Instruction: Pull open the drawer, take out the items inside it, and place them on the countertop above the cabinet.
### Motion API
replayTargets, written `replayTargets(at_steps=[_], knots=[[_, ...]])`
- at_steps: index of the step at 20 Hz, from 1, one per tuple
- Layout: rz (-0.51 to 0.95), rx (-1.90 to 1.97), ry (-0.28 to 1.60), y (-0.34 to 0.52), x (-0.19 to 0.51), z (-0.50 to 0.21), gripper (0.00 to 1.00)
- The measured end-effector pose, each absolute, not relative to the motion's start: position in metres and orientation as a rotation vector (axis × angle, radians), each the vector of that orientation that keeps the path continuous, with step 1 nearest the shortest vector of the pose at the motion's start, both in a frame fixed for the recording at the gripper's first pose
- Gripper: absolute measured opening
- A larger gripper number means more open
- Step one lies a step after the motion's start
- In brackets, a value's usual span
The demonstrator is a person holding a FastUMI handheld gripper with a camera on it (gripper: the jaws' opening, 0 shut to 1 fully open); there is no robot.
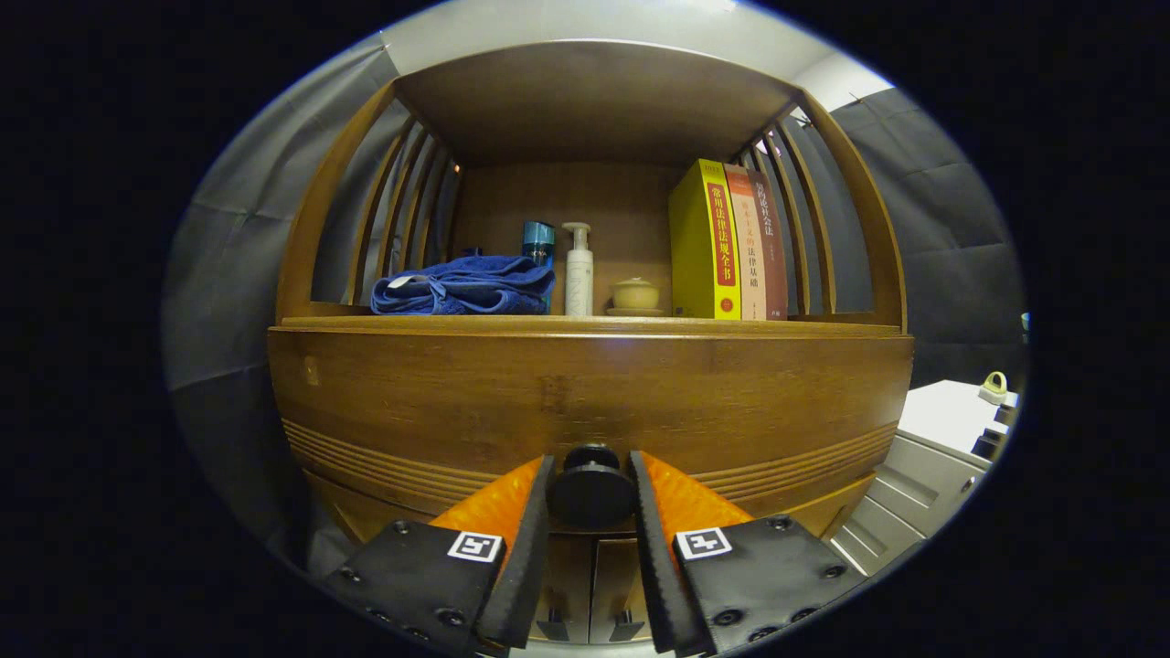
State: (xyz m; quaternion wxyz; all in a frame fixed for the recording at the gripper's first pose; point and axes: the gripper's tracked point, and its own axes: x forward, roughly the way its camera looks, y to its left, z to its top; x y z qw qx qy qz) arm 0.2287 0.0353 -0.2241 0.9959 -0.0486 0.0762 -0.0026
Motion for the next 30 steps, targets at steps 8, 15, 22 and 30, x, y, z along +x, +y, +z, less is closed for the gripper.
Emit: replayTargets(at_steps=[8, 15, 22, 30], knots=[[0.017, -0.083, 0.213, 0.035, 0.216, -0.227, 0.44], [0.013, -0.051, 0.266, 0.036, 0.164, -0.223, 0.41], [0.020, -0.043, 0.290, 0.037, 0.123, -0.220, 0.37], [0.016, -0.040, 0.314, 0.039, 0.078, -0.216, 0.37]])
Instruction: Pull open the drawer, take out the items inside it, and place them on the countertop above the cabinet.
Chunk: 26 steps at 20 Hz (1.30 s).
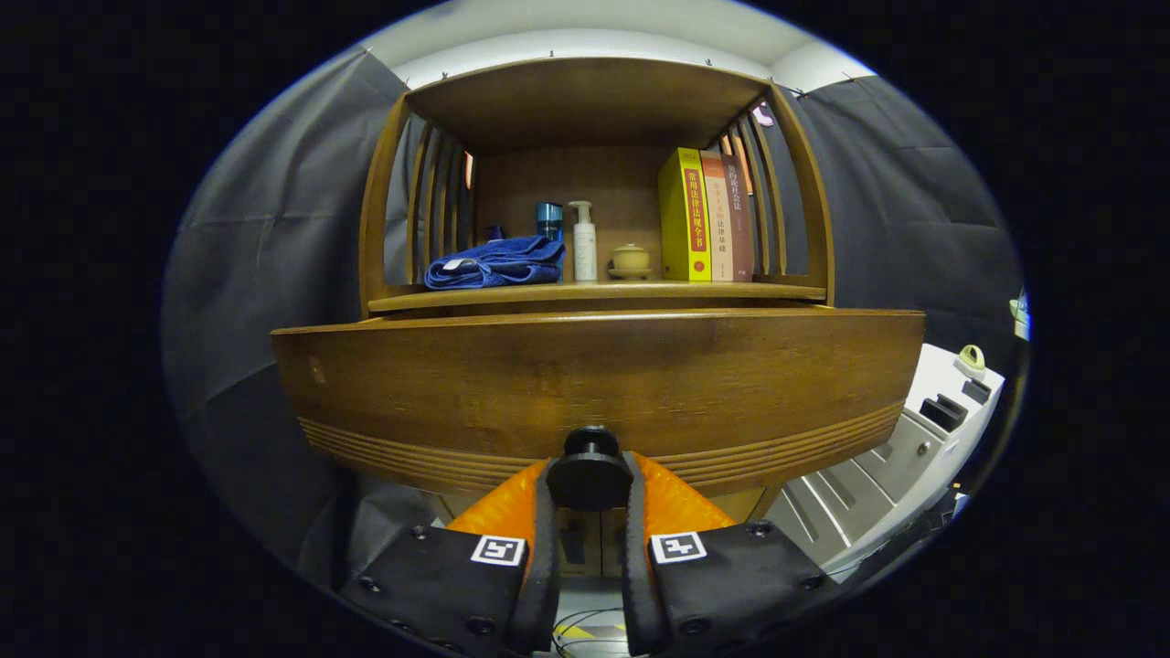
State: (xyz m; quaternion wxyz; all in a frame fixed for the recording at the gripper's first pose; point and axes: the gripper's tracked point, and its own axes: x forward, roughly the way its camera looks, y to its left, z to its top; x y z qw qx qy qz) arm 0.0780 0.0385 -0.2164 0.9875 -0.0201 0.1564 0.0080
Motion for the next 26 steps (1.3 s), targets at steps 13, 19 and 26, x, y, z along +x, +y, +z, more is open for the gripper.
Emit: replayTargets(at_steps=[13, 19, 26], knots=[[0.009, -0.059, 0.319, 0.039, 0.053, -0.231, 0.37], [0.025, -0.079, 0.285, 0.041, 0.054, -0.228, 0.48], [0.087, -0.056, 0.217, 0.045, 0.043, -0.206, 1.00]])
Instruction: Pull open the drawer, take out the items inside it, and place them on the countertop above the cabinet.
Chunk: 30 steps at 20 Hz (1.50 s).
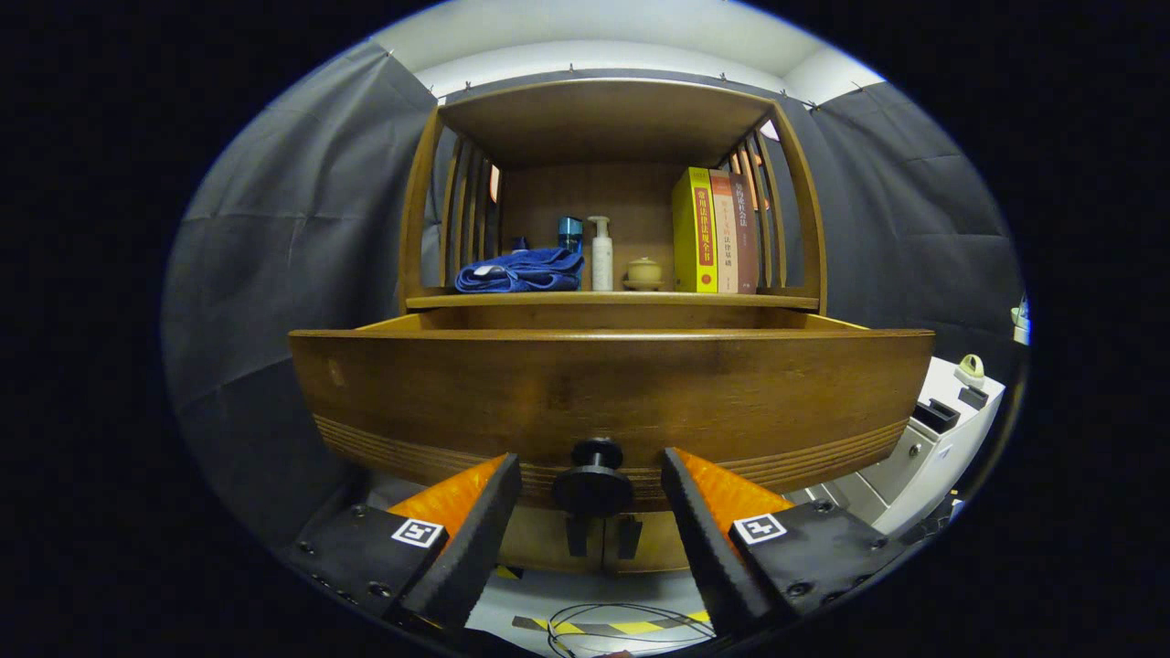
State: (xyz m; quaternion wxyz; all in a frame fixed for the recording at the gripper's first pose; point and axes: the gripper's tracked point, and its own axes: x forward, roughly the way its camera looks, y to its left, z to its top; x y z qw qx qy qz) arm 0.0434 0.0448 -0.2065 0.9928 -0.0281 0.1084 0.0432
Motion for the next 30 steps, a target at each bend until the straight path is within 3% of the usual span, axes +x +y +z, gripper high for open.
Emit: replayTargets(at_steps=[6, 10, 17, 20, 30], knots=[[0.087, 0.000, -0.286, 0.026, 0.001, -0.053, 0.99], [0.066, -0.006, -0.343, 0.013, -0.004, 0.026, 0.99], [0.055, 0.101, -0.088, 0.003, 0.105, 0.066, 0.98], [-0.027, -0.026, 0.136, -0.011, 0.151, 0.027, 0.98], [-0.030, 0.049, 0.691, 0.018, 0.225, -0.118, 0.98]])
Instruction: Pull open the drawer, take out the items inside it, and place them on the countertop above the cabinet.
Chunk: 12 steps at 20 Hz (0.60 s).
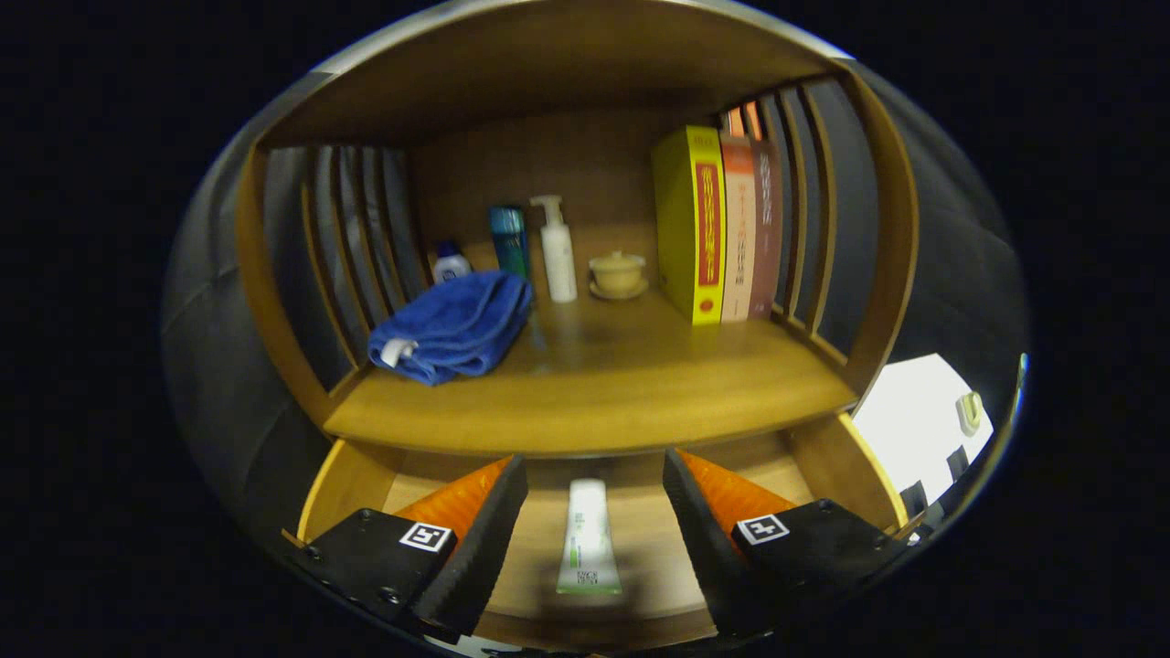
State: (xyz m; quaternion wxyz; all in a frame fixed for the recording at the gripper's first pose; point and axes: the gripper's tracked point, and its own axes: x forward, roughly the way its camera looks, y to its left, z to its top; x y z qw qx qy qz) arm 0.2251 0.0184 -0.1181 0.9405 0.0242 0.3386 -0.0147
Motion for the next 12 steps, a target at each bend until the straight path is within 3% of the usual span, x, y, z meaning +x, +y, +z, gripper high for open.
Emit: replayTargets(at_steps=[12], knots=[[0.003, -0.001, 1.087, 0.043, 0.227, -0.216, 0.97]])
